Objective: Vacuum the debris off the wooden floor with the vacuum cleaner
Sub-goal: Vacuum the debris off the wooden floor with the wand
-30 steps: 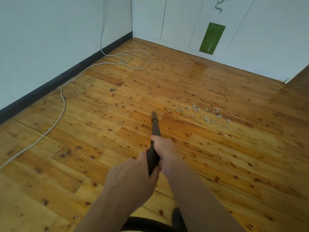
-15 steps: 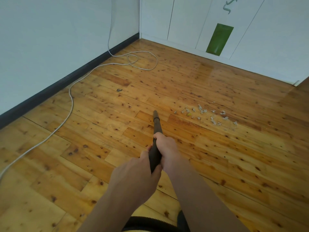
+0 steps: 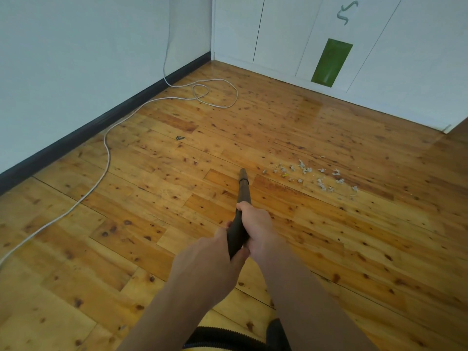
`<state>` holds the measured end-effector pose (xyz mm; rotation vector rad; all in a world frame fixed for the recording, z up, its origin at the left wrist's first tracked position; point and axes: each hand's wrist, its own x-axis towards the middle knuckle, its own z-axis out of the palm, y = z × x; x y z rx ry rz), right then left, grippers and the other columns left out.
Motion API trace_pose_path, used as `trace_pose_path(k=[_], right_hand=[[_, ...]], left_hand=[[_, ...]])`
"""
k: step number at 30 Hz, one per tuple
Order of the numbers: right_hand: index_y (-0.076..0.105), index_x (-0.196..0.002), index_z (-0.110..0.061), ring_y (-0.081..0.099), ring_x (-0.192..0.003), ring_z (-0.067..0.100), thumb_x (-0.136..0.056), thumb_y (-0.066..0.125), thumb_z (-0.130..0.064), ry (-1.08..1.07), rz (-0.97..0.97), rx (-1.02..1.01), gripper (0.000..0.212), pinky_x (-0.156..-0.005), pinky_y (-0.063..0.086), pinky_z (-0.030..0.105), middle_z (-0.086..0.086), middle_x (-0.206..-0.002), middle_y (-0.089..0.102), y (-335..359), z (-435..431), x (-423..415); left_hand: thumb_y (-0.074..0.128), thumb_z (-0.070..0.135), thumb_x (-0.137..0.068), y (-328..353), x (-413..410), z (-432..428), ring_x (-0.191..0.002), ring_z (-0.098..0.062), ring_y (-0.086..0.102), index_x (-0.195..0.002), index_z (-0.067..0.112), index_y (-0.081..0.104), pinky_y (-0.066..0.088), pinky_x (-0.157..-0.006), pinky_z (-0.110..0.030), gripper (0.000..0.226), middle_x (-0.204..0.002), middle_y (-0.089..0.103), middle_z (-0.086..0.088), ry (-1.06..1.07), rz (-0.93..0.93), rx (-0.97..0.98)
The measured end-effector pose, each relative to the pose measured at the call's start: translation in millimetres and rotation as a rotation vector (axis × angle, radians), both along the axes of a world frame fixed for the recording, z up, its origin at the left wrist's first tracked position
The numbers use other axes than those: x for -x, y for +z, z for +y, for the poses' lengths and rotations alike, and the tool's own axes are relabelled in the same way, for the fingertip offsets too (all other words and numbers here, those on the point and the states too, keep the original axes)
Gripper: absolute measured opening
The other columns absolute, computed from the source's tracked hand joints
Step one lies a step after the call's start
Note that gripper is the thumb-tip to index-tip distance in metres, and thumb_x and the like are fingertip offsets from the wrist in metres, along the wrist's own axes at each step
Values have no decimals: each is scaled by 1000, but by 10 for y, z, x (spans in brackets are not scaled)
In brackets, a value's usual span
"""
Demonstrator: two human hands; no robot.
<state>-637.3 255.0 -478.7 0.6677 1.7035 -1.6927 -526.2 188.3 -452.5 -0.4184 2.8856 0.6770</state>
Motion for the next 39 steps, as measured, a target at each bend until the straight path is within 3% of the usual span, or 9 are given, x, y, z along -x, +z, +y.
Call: trace_pose_path(k=[3,7,13,17,20,22,26,35,39], right_hand=[[47,-121,-8,60,-59,21,-97,55,-23,-8,1,-11,30,-40,49,22,14,-89,60,4,45,13],[46,-122,-9,61,-59,21,-96,55,-22,-19,-2,-21,30,-42,49,23,14,-89,62,12,99,31],[48,-123,-7,59,-55,21,-96,55,-19,-52,-9,9,30,-37,49,23,14,-87,58,26,202,52],[50,-113,-7,58,-60,22,-98,51,-19,-55,-6,9,19,-45,50,26,14,-88,59,46,255,53],[48,-105,-8,57,-60,22,-99,51,-20,-77,-7,2,13,-42,49,24,14,-85,59,61,310,51],[48,-109,-7,57,-59,22,-99,50,-20,-72,-4,0,17,-40,49,23,14,-82,60,79,352,54],[47,-118,-5,57,-55,21,-99,51,-20,-69,12,-12,25,-35,47,22,14,-77,61,111,414,52],[44,-108,-7,57,-60,24,-99,49,-18,-90,13,9,15,-54,52,32,17,-82,61,103,530,95],[43,-118,-6,57,-63,25,-100,49,-18,-108,12,17,23,-50,51,30,18,-85,61,92,561,107]], left_hand=[[37,61,-96,19,19,34,-47,-3,45,-102,27,37,27,-40,-15,35,-66,49,13,-18,-20,-22],[37,61,-96,40,53,90,-43,-3,44,-122,23,42,26,-38,-14,46,-64,48,13,-29,-17,-28],[39,60,-96,55,74,175,-41,-2,43,-126,22,42,27,-36,-14,48,-62,46,15,-47,4,-50],[40,59,-96,52,100,191,-37,0,43,-121,23,43,30,-35,-13,44,-61,46,15,-66,-4,-73],[41,60,-96,31,118,205,-40,-1,45,-112,27,42,32,-36,-12,36,-62,48,13,-80,-10,-85],[41,61,-95,22,127,228,-42,-2,45,-107,29,40,30,-36,-14,34,-62,49,12,-90,-1,-74],[39,62,-95,-1,145,283,-46,-2,44,-120,26,43,27,-40,-15,44,-64,47,15,-98,15,-46],[38,62,-95,5,206,378,-46,-1,45,-117,26,43,27,-39,-15,43,-65,48,14,-129,4,-43],[36,63,-96,-8,232,408,-48,-2,45,-120,24,42,27,-41,-16,47,-66,49,13,-141,-3,-25]])
